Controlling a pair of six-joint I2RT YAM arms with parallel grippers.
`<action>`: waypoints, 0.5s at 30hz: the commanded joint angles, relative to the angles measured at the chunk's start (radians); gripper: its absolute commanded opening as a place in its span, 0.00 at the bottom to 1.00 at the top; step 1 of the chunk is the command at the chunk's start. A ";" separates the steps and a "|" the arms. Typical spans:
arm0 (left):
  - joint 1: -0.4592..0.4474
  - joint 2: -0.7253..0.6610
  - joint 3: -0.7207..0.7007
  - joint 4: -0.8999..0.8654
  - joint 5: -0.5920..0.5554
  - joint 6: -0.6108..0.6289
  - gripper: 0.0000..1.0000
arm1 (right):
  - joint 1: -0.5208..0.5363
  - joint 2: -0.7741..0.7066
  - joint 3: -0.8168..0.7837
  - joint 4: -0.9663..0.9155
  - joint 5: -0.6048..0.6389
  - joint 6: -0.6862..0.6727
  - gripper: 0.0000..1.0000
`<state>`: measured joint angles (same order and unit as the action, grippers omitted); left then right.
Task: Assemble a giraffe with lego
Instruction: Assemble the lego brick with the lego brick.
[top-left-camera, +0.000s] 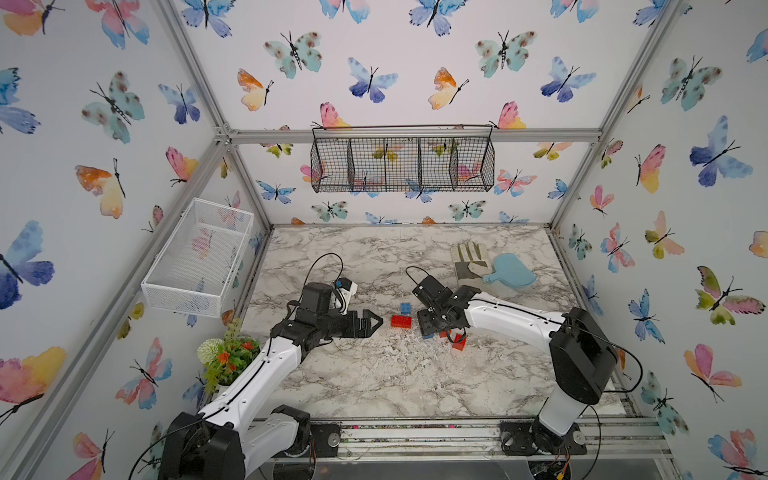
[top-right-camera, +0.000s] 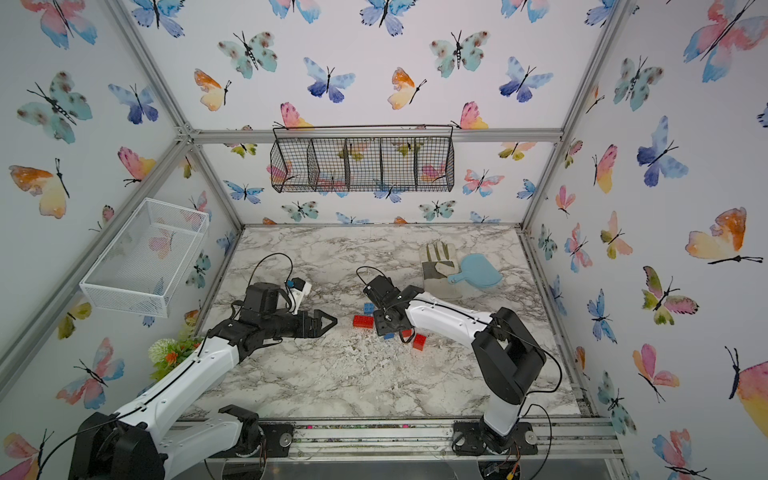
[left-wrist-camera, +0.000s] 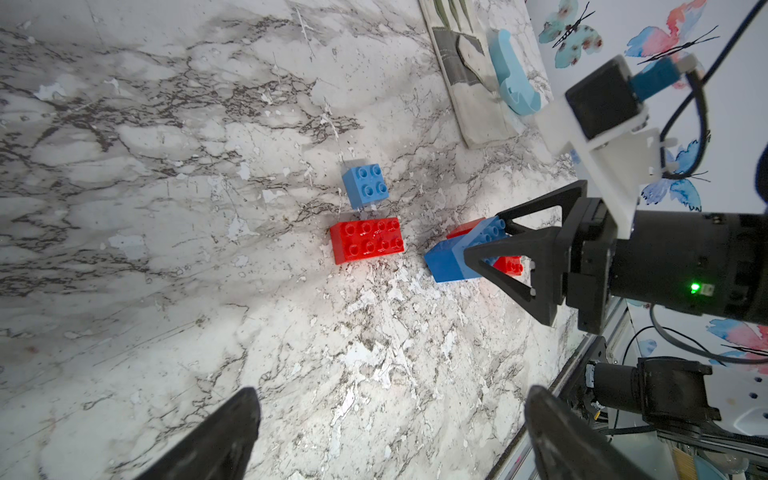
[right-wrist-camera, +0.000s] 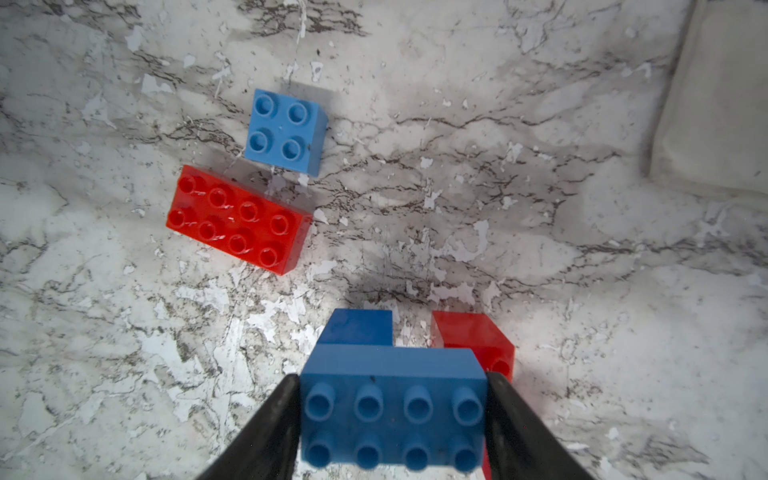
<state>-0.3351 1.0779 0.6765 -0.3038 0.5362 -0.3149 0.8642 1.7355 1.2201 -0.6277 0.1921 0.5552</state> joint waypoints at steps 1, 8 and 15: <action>-0.004 -0.013 -0.005 -0.004 -0.005 0.004 0.98 | -0.003 -0.015 -0.015 -0.017 0.030 0.013 0.61; -0.005 -0.014 -0.006 -0.005 -0.007 0.005 0.98 | -0.004 -0.010 -0.042 0.001 0.041 0.008 0.61; -0.008 -0.015 -0.004 -0.008 -0.012 0.004 0.98 | -0.004 -0.003 -0.051 0.014 0.021 0.020 0.61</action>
<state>-0.3359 1.0779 0.6765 -0.3038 0.5358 -0.3149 0.8642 1.7351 1.1881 -0.6155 0.2138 0.5579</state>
